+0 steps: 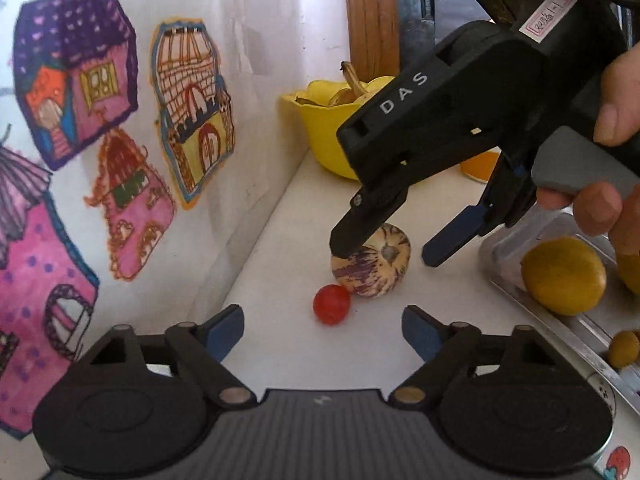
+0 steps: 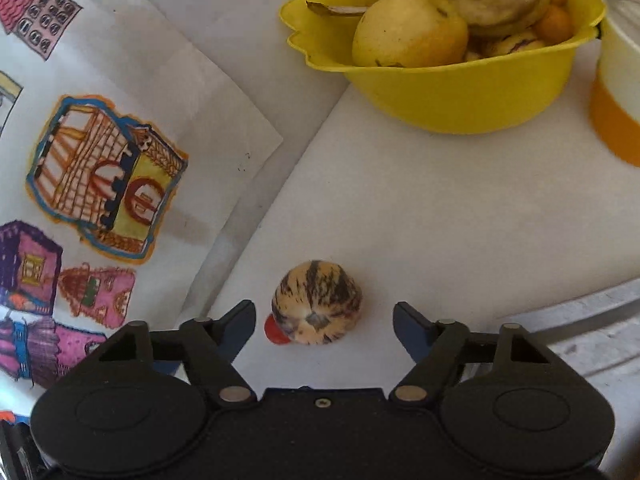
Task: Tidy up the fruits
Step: 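Grasp the red cherry tomato with the left gripper while the right gripper grasps the striped melon, then carry the tomato over the tray with the left gripper while the right gripper carries the melon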
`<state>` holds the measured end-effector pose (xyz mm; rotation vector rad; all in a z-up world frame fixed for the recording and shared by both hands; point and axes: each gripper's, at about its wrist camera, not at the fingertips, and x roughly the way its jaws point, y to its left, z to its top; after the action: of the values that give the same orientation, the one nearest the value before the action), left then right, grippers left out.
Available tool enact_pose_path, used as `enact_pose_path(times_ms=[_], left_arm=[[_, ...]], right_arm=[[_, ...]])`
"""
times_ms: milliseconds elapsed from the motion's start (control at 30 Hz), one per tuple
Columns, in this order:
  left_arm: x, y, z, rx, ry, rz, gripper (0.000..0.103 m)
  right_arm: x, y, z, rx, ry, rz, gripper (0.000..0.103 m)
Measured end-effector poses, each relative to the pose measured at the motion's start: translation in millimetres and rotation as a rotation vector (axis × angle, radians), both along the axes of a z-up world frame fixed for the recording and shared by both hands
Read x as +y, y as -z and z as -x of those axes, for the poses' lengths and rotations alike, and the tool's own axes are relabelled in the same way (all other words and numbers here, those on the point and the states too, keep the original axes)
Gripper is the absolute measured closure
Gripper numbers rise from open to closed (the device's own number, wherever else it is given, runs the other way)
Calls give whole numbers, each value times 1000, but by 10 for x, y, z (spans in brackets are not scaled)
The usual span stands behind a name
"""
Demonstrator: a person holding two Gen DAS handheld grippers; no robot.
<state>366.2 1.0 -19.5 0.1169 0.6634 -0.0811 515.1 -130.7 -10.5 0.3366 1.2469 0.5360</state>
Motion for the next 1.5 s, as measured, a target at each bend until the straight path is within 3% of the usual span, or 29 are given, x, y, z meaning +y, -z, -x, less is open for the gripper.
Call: enact_pose_path(times_ms=[267, 500, 800, 1133, 1500], left_arm=[[6, 69, -134, 24, 8, 29, 43], [4, 125, -219, 29, 8, 55, 53], [-13, 125, -174, 24, 34, 58, 80], [8, 65, -12, 28, 25, 117, 80], [-186, -184, 284, 7, 55, 164, 80]], right_arm=[[160, 62, -74, -10, -19, 19, 40], [197, 99, -99, -12, -15, 19, 46], [125, 174, -104, -16, 4, -5, 49], [-146, 188, 69, 16, 27, -82, 49], [-661, -159, 464, -48, 68, -102, 49]])
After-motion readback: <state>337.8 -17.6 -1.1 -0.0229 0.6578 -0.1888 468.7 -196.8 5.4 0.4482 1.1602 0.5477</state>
